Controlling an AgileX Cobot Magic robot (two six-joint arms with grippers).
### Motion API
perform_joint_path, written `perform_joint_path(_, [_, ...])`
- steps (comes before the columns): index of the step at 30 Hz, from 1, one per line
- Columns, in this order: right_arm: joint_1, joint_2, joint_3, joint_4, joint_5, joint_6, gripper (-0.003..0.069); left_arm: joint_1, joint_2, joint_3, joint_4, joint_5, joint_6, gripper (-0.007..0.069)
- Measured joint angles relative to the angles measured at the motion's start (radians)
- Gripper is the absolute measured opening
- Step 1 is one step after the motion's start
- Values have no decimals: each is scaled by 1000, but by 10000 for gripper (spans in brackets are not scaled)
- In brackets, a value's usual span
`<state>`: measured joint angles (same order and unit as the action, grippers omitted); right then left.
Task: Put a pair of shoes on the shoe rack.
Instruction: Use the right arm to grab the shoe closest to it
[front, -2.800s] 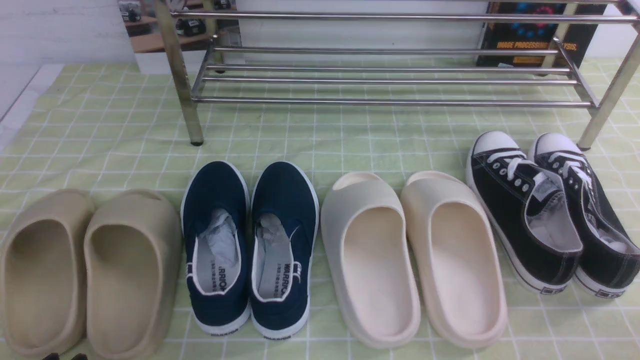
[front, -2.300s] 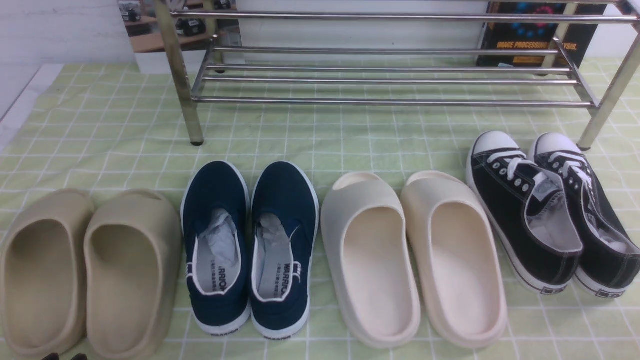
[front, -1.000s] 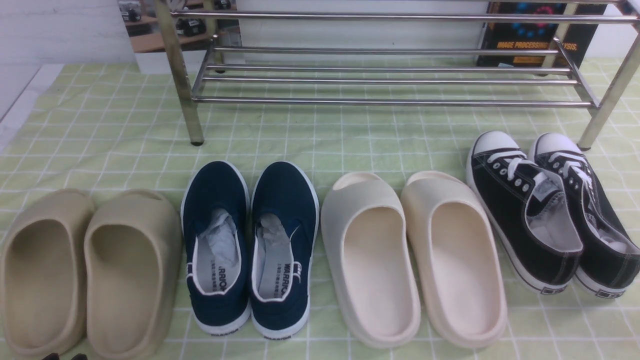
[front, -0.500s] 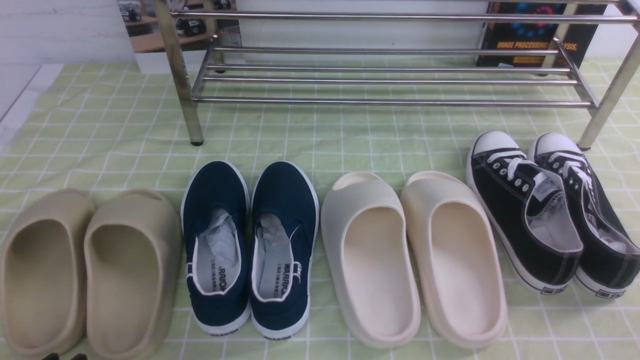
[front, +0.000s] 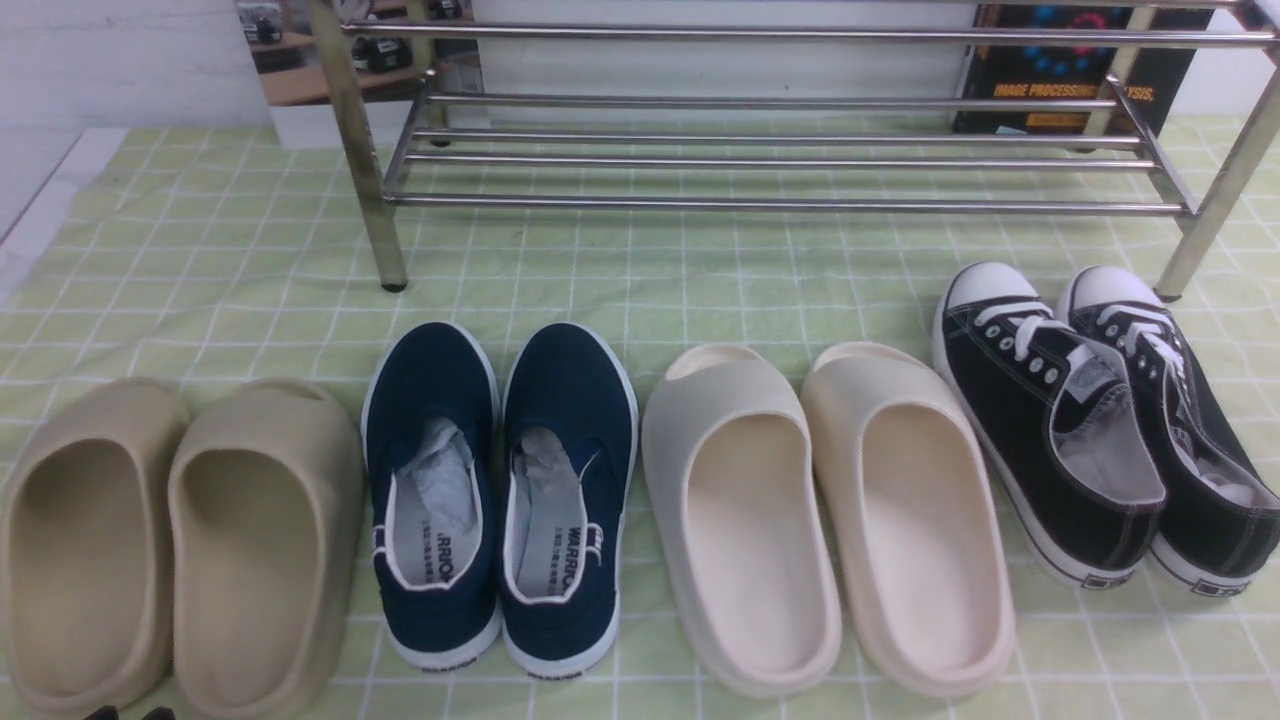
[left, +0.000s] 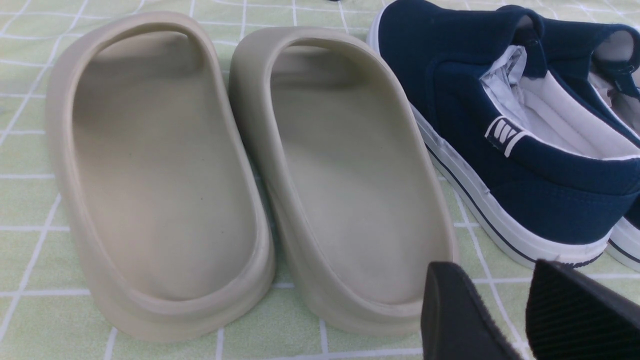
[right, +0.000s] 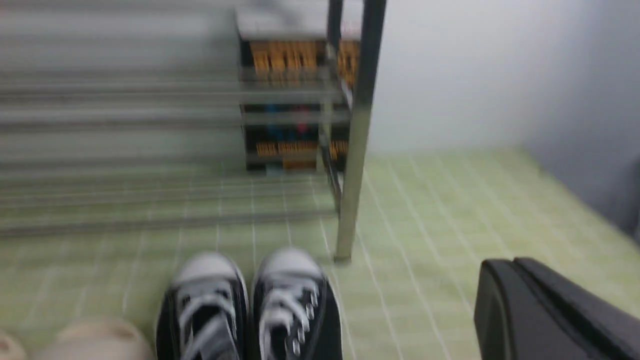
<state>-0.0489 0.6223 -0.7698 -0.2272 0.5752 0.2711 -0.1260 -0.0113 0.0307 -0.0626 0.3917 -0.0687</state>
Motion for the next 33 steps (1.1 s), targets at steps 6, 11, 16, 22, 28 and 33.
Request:
perform_joint_path(6, [69, 261, -94, 269, 199, -173, 31, 0, 0, 0, 0, 0, 0, 239])
perform_joint_path(11, [210, 522, -171, 421, 197, -264, 220, 0, 0, 0, 0, 0, 0, 239])
perform_joint_path(16, [347, 777, -291, 348, 170, -259, 448, 0, 0, 0, 0, 0, 0, 239])
perform_joint_path(22, [368, 1026, -435, 130, 237, -75, 494, 0, 0, 0, 0, 0, 0, 239])
perform_joint_path(28, [368, 1178, -443, 64, 238, 18, 396, 0, 0, 0, 0, 0, 0, 239])
perform_joint_path(33, [370, 1242, -449, 76, 197, 32, 150, 0, 0, 0, 0, 0, 0, 239])
